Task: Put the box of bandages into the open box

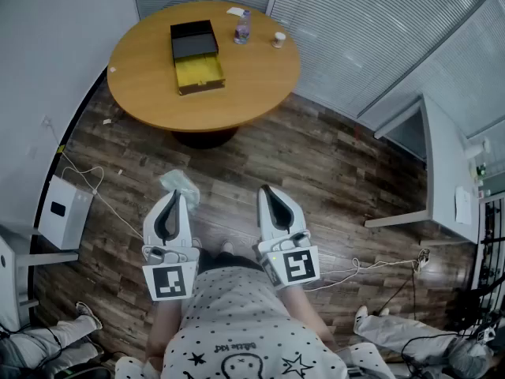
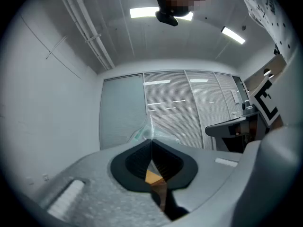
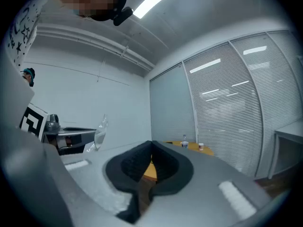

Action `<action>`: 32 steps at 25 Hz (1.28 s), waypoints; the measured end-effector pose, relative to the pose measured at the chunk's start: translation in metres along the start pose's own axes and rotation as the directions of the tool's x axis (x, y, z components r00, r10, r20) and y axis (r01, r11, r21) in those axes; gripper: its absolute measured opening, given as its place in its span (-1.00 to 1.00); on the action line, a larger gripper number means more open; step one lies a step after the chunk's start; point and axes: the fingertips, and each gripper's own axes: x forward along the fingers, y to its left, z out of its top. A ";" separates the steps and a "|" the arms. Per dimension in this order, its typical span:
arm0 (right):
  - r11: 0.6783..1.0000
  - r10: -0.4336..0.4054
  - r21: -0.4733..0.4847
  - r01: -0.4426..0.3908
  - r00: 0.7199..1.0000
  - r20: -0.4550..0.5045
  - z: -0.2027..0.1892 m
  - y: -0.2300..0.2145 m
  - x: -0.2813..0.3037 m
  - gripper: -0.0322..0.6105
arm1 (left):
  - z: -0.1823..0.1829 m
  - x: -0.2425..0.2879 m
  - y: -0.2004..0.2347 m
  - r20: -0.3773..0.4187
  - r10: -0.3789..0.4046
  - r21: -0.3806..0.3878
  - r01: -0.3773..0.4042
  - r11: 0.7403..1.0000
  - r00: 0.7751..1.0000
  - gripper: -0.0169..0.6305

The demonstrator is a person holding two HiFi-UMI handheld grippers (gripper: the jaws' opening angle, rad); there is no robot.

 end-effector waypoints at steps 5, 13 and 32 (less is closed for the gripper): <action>1.000 -0.002 -0.009 0.002 1.000 -0.011 -0.003 -0.002 -0.001 -0.89 | 0.000 -0.001 0.000 -0.002 0.009 0.001 -0.009 1.000 1.000 -0.91; 0.999 0.030 -0.019 -0.030 1.000 0.007 0.000 0.003 0.002 -0.89 | 0.002 -0.002 0.003 0.000 0.020 0.002 -0.020 1.000 1.000 -0.91; 0.998 0.027 -0.055 -0.029 0.999 -0.041 -0.008 -0.007 -0.015 -0.89 | -0.006 -0.020 0.013 -0.018 0.023 0.034 -0.023 0.999 1.000 -0.91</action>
